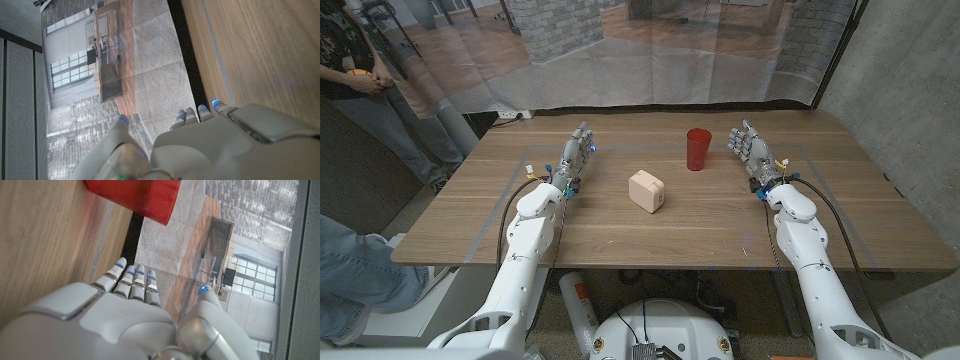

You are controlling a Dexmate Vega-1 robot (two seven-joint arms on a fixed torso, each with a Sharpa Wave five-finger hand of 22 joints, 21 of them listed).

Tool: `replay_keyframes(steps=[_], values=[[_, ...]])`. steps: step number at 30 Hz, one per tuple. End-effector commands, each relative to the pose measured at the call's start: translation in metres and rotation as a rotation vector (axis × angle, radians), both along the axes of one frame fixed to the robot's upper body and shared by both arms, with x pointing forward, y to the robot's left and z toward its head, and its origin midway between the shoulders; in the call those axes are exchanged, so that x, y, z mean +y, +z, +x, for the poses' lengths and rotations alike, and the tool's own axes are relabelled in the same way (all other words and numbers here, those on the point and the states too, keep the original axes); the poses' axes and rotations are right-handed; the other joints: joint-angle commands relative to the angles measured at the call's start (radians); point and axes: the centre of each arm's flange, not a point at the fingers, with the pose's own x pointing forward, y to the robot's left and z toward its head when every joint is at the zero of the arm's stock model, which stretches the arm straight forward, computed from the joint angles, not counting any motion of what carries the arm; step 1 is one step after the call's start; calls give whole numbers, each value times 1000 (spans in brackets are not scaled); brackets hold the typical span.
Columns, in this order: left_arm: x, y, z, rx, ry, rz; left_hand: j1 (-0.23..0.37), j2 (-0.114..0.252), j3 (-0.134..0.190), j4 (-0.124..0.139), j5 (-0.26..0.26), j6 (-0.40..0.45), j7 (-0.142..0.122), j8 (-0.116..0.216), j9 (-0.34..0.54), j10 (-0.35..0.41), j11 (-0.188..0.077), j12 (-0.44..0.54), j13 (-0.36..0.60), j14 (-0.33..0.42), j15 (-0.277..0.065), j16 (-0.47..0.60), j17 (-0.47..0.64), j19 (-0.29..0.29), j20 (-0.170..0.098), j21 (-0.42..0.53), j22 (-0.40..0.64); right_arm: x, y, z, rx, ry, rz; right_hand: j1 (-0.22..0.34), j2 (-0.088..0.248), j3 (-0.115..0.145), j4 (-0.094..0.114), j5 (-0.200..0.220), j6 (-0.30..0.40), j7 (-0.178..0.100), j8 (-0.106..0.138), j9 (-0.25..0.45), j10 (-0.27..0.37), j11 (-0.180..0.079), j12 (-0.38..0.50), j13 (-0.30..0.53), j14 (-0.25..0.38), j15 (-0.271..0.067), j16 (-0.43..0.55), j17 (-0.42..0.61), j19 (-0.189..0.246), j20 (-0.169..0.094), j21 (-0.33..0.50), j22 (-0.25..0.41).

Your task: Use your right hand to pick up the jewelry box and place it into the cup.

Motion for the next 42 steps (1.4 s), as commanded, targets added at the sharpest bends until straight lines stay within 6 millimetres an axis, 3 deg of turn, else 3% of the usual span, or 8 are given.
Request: replay_keyframes(steps=[1,42], values=[[0,2,0,11,0,33,10,2,-1,1,6,4,-3,3,3,-1,-2,5,2,-26,-3,4,2,-54,-20,2,2,-4,4,-15,-46,-17,11,8,1,6,-7,6,7,-10,6,5,0,-3,2,1,8,-2,4,1,9,-26,-3,3],[2,6,-4,5,10,36,19,12,-4,-1,20,11,-1,4,3,7,-1,6,2,-16,1,5,2,-41,-14,5,2,15,15,-47,-159,-25,-71,22,4,7,-17,5,9,-18,6,6,4,-5,3,1,13,-5,5,1,12,-26,-14,4]])
